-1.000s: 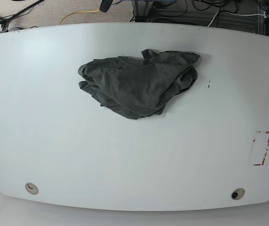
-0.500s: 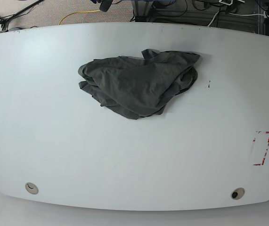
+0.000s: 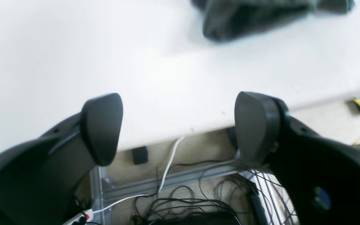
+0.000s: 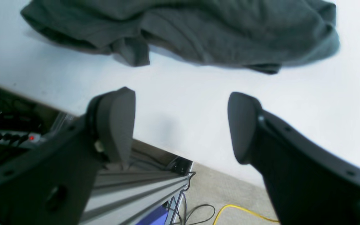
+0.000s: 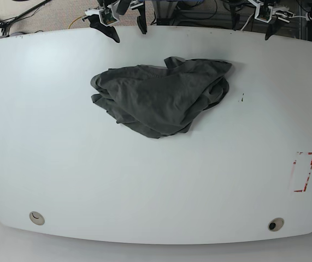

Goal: Fold the T-shirt properly
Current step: 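Move the right gripper down toward the crumpled grey T-shirt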

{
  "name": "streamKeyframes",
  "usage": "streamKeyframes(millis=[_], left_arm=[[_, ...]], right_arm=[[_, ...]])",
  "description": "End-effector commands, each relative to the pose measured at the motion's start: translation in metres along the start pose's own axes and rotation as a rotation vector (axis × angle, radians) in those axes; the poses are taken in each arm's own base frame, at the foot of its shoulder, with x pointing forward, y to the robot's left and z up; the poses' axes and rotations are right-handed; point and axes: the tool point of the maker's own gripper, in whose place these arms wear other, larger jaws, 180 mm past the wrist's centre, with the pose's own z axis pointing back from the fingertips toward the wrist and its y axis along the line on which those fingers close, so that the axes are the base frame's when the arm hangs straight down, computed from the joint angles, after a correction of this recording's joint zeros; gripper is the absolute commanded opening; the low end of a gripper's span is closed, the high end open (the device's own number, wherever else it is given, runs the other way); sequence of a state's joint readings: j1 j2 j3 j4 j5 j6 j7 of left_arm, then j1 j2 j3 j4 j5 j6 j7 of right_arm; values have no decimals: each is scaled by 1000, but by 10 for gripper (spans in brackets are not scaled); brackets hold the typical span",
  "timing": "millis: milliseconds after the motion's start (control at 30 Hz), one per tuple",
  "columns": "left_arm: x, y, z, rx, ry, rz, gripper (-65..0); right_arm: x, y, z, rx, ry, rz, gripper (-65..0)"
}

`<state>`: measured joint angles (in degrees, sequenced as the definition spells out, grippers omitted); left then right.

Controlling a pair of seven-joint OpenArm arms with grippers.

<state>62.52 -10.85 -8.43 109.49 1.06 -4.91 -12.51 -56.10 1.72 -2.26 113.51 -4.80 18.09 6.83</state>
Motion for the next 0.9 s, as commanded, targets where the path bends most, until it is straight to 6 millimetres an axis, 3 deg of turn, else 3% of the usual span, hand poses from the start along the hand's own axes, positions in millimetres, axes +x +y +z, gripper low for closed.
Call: streamKeyframes(millis=[0, 100, 267, 400, 500, 600, 700, 867], left_arm=[[3, 0, 4, -2, -14, -5, -125], [5, 0, 3, 1, -21, -4, -125], [6, 0, 2, 3, -24, -2, -125], [6, 0, 2, 4, -24, -1, -125], [6, 0, 2, 4, -24, -1, -125], [6, 0, 2, 6, -24, 0, -125], [6, 0, 2, 6, -25, 0, -125], [6, 1, 1, 8, -25, 0, -125]], right_arm=[[10, 2, -10, 18, -17, 5, -206], [13, -5, -21, 32, 4, 52, -211], [13, 0, -32, 120, 34, 145, -212], [19, -10, -42, 108, 47, 180, -212], [18, -29, -42, 70, 66, 209, -212], [15, -42, -38, 41, 85, 217, -212], [-2, -52, -16, 0, 132, 196, -212], [-21, -44, 14, -2, 156, 152, -212]])
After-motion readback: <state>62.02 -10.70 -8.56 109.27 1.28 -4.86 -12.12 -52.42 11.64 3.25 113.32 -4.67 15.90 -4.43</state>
